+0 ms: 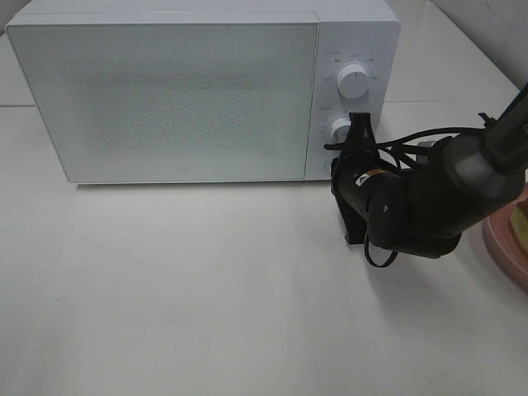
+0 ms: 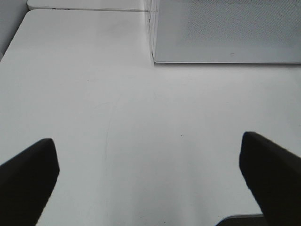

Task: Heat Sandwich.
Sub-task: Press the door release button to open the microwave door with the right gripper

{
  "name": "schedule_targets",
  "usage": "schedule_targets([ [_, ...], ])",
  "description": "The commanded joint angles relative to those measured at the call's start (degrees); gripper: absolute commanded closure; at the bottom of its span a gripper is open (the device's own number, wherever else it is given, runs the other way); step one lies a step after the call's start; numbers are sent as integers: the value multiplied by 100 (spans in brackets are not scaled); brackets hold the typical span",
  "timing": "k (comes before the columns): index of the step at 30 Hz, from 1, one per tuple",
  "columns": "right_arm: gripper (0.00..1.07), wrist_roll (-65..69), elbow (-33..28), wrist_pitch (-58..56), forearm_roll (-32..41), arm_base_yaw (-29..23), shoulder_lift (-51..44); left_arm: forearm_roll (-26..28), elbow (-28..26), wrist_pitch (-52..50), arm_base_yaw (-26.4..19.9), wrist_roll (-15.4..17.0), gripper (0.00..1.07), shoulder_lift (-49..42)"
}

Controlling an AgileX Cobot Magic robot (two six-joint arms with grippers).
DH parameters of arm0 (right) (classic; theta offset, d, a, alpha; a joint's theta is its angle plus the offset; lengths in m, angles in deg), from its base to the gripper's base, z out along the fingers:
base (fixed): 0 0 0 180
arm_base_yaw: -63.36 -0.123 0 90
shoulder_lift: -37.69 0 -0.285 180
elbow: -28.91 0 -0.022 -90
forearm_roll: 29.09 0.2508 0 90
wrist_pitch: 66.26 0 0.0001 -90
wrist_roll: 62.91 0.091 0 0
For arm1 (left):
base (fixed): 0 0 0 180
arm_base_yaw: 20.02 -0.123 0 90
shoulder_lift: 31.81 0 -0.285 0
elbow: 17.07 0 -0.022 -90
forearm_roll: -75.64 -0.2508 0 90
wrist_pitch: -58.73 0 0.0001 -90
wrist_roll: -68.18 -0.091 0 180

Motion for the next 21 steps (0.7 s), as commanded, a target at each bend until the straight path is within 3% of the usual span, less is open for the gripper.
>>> schedule_targets([
  [1,107,-69,80,-11,-57,29,23,17,0,-29,-17,0,6,-109],
  [21,107,115,309,86,-212,160,218,17,0,-29,-17,0,6,-109],
])
